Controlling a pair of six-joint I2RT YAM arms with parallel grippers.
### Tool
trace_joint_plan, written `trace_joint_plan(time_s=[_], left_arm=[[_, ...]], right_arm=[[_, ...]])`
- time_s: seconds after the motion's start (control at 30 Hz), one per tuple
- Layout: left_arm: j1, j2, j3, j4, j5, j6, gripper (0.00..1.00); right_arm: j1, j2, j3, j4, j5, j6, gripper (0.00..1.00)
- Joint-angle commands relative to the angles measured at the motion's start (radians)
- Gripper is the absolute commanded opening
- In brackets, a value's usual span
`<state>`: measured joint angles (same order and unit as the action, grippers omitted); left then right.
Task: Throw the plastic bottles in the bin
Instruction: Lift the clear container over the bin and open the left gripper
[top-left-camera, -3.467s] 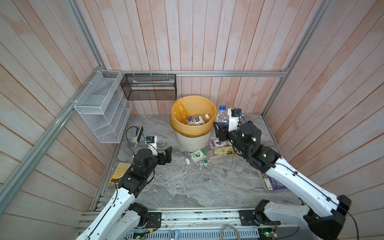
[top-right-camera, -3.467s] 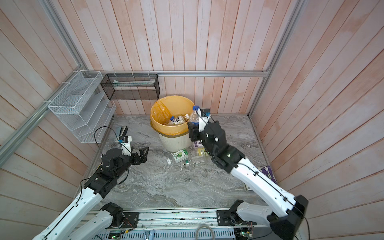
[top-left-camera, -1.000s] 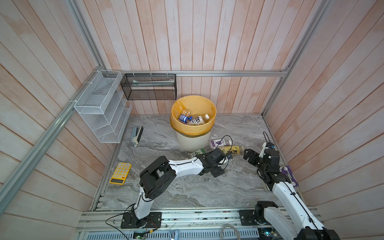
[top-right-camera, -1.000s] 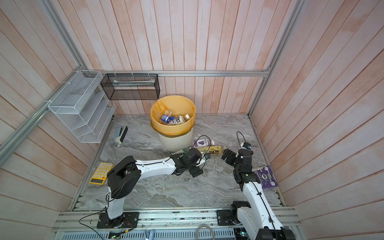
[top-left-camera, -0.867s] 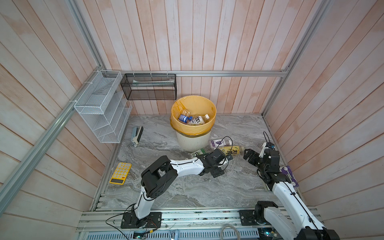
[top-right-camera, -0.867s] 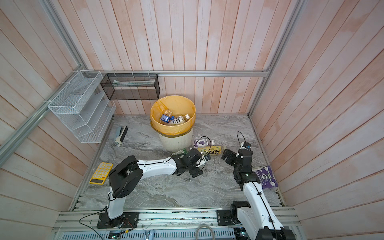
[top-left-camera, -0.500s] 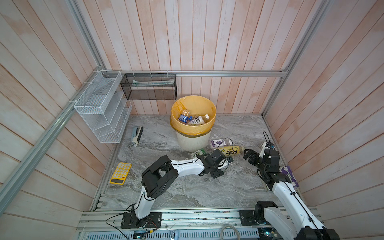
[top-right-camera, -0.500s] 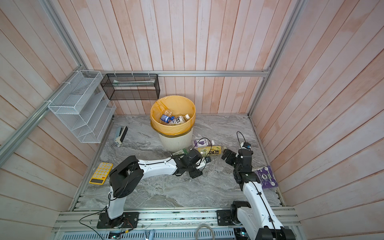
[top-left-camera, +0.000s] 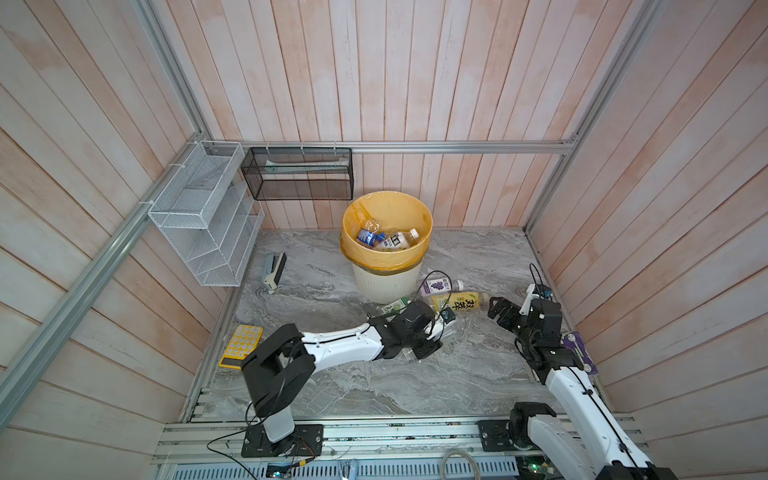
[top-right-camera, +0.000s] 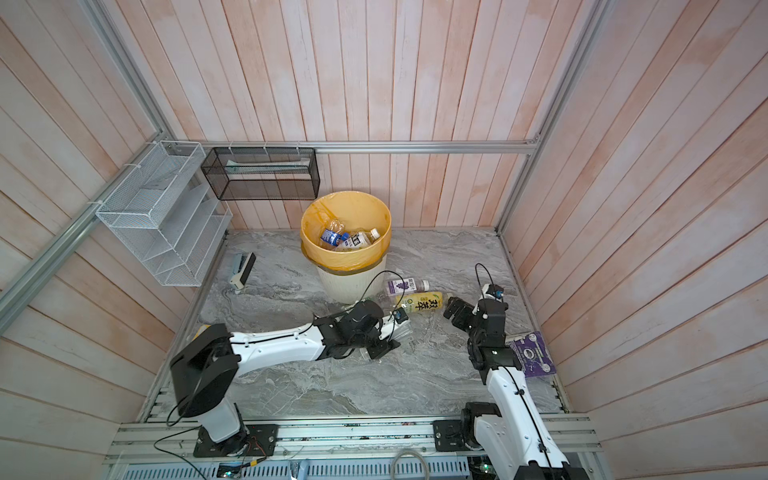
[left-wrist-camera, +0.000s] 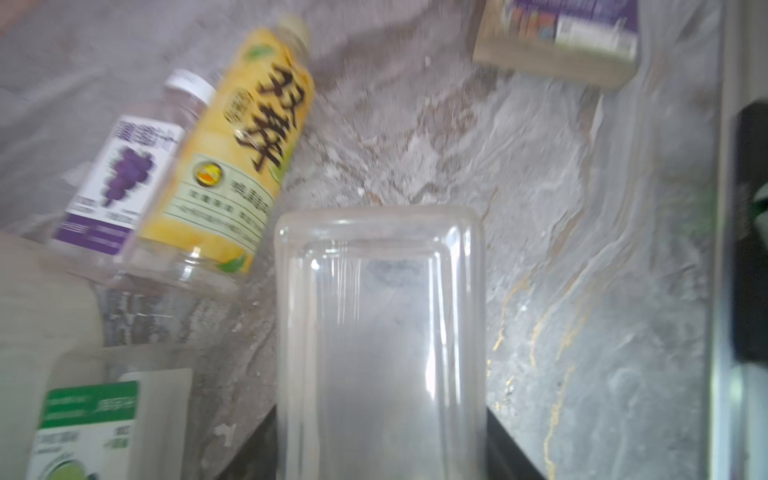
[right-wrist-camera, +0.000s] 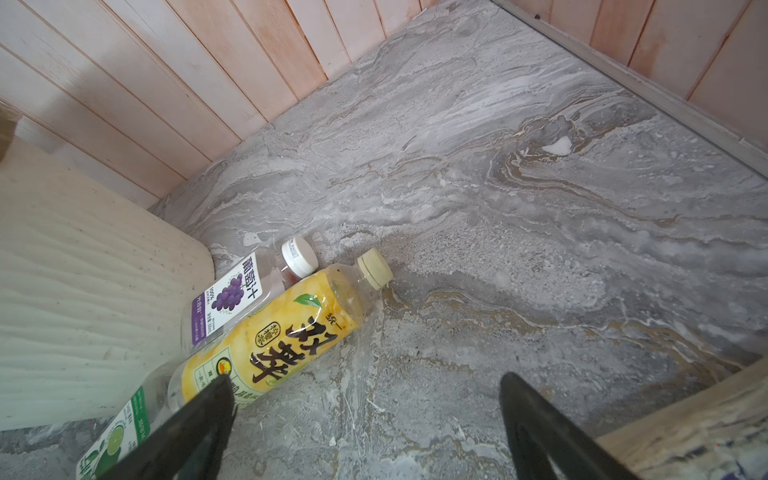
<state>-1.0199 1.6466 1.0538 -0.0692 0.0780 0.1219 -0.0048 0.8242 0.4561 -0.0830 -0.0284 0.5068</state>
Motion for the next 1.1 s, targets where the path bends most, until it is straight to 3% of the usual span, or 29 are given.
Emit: trace_joint_plan(time_s=[0.0,0.23,0.33,0.43,0.5,0.57,0.7,0.8,0.83,0.9,1.0,1.07], left_arm=[[-0.004,-0.197,-0.093,0.181,-0.064,-0.113,0.41],[-0.002,-0.756,-0.4,0.394,-0.392,-0.136,0.41],[-0.001,-0.913,-0.443,0.393,-0.496,-0.093,0.41],[0.012,-0.955,-0.42,0.393,-0.542,-0.015,0.41],[0.053,-0.922,-0.377,0.4,-0.531,0.016,0.42],[0.175,-0.832,-0.283,0.364,-0.427,-0.002,0.43],[0.467,-0.49,0.113,0.125,-0.039,-0.164,0.46],[0.495,-0.262,0.391,-0.035,0.031,-0.18,0.55],[0.497,-0.215,0.453,-0.053,0.043,-0.184,0.69],[0.501,-0.149,0.535,-0.094,0.042,-0.192,0.79],[0.501,-0.121,0.582,-0.124,0.048,-0.228,1.0],[0.501,-0.145,0.544,-0.091,0.024,-0.234,1.0]], right_arm=[[-0.006,-0.017,-0.011,-0.019,-0.003,0.009,0.99],[-0.005,-0.004,-0.006,0.004,-0.048,0.011,0.99],[-0.006,0.008,0.001,0.022,-0.086,0.024,0.99],[-0.006,0.019,0.014,0.04,-0.126,0.034,0.97],[-0.005,0.024,0.025,0.05,-0.151,0.039,0.97],[-0.004,0.032,0.033,0.07,-0.193,0.048,0.96],[0.025,0.061,0.051,0.075,-0.232,0.049,0.95],[0.046,0.065,0.072,0.037,-0.223,0.031,0.96],[0.046,0.059,0.076,0.022,-0.215,0.027,0.96],[0.045,0.04,0.079,0.004,-0.197,0.021,0.97],[0.045,0.021,0.084,-0.026,-0.169,0.011,0.98],[0.045,0.019,0.087,-0.038,-0.158,0.007,0.99]])
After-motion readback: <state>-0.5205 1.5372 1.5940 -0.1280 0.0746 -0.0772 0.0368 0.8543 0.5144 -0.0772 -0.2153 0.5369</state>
